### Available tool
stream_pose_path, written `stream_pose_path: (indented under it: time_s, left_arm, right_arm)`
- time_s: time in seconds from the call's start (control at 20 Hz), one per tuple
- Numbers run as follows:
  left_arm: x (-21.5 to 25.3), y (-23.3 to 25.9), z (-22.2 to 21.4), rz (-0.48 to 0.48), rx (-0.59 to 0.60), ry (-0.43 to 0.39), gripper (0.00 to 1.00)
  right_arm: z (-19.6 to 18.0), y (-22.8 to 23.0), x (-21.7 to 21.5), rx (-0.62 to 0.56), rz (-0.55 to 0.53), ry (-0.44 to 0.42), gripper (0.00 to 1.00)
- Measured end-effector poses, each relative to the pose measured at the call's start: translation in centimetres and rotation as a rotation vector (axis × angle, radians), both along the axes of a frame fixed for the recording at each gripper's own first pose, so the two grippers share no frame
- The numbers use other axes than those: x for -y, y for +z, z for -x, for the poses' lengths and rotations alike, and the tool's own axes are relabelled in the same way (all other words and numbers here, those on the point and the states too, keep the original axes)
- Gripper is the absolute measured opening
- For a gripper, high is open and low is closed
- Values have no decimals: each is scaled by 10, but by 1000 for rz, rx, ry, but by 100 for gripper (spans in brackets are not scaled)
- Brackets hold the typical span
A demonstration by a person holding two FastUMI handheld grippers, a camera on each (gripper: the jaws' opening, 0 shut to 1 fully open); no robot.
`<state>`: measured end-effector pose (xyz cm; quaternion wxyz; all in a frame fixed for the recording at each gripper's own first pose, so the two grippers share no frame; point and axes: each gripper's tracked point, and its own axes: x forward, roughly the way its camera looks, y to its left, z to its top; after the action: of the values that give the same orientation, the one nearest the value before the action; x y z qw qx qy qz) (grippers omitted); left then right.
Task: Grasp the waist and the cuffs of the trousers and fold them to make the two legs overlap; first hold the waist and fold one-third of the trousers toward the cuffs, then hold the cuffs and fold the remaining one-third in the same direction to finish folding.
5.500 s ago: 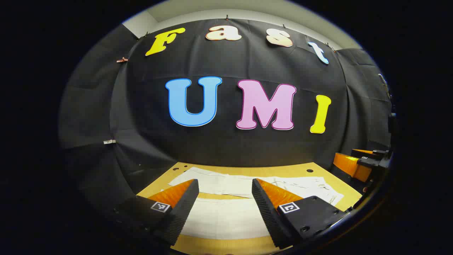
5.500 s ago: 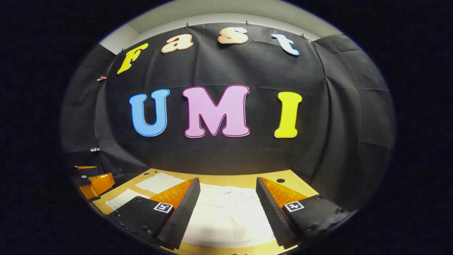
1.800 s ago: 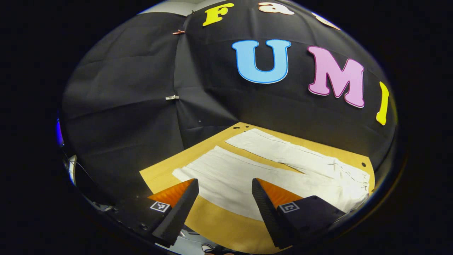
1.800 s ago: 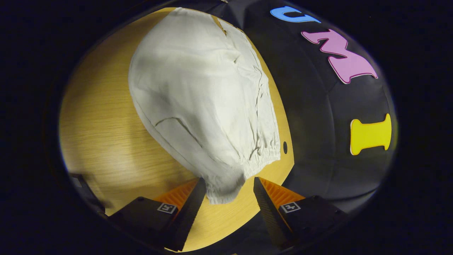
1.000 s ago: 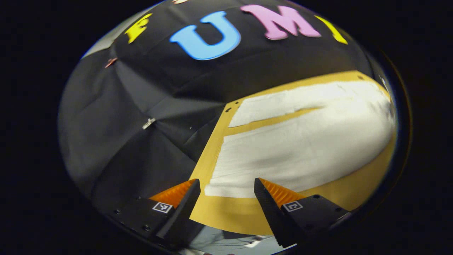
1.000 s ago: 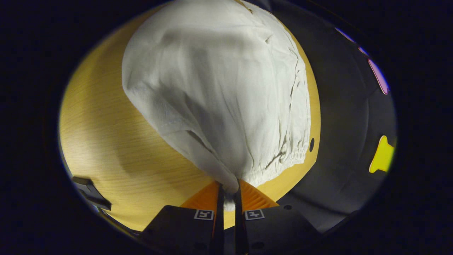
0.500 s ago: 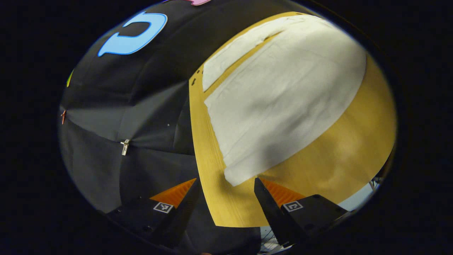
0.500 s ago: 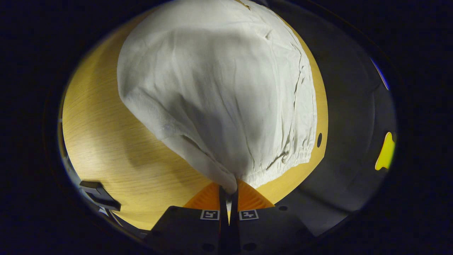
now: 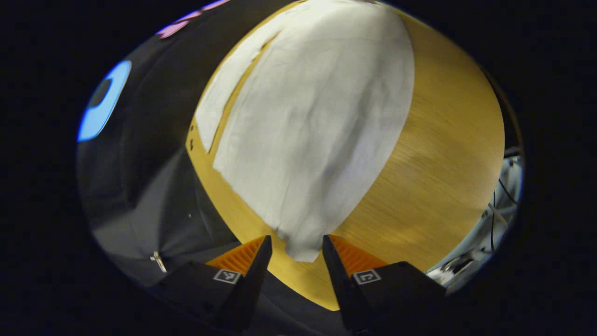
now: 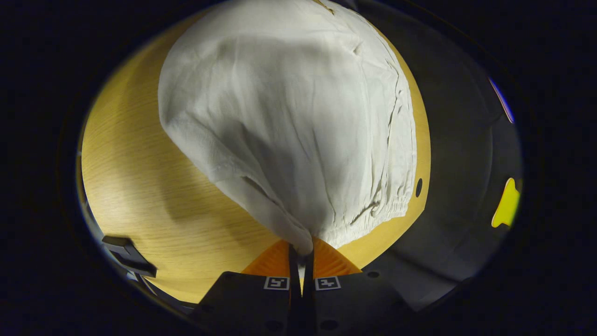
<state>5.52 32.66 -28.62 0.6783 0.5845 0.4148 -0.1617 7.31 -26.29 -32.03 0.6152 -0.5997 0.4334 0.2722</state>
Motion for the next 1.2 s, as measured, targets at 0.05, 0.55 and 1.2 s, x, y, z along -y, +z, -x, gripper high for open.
stream_pose_path:
  time_s: [0.05,0.55,1.2]
  left_arm:
    - [2,-1,-5,-12,-24,-10,62]
    - [3,-10,-11,1,-170,80,10]
    - [12,28,-19,64,-52,113,5]
  right_arm:
    - [0,-1,2,-3,-2,-6,5]
    - [-1,1,2,-15,-40,-31,5]
    - [-14,50,5,146,-103,-135,5]
